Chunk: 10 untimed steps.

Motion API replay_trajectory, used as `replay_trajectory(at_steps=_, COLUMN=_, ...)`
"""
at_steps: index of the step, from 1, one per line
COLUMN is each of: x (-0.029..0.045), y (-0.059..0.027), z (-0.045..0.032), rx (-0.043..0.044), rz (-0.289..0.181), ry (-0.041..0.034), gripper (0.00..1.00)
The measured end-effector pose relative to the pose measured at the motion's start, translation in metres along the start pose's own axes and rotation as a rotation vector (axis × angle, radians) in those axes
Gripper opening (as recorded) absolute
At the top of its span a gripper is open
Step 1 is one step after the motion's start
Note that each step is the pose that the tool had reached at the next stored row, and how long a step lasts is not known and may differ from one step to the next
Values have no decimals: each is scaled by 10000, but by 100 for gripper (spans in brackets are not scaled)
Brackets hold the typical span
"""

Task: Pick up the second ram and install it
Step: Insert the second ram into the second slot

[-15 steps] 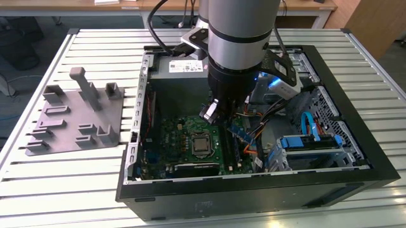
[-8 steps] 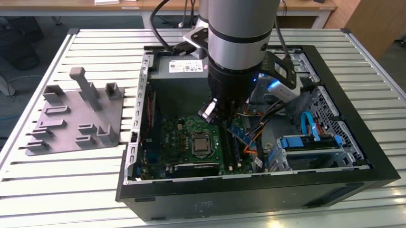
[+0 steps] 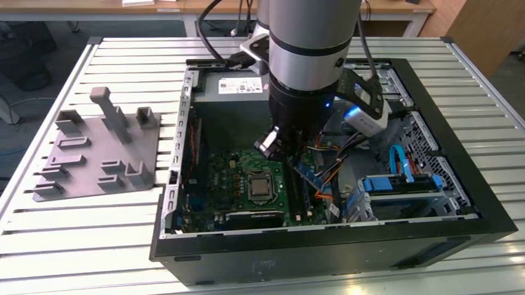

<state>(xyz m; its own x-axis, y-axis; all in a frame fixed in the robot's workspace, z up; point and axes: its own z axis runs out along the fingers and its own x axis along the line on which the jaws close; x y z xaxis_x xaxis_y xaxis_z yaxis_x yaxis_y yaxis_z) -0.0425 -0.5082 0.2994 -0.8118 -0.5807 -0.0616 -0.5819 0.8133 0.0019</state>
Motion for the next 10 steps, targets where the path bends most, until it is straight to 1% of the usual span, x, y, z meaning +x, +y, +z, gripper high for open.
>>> replay_trajectory(at_steps=10, x=0, y=0, z=5, rx=51, rz=814, ry=-1, gripper=14)
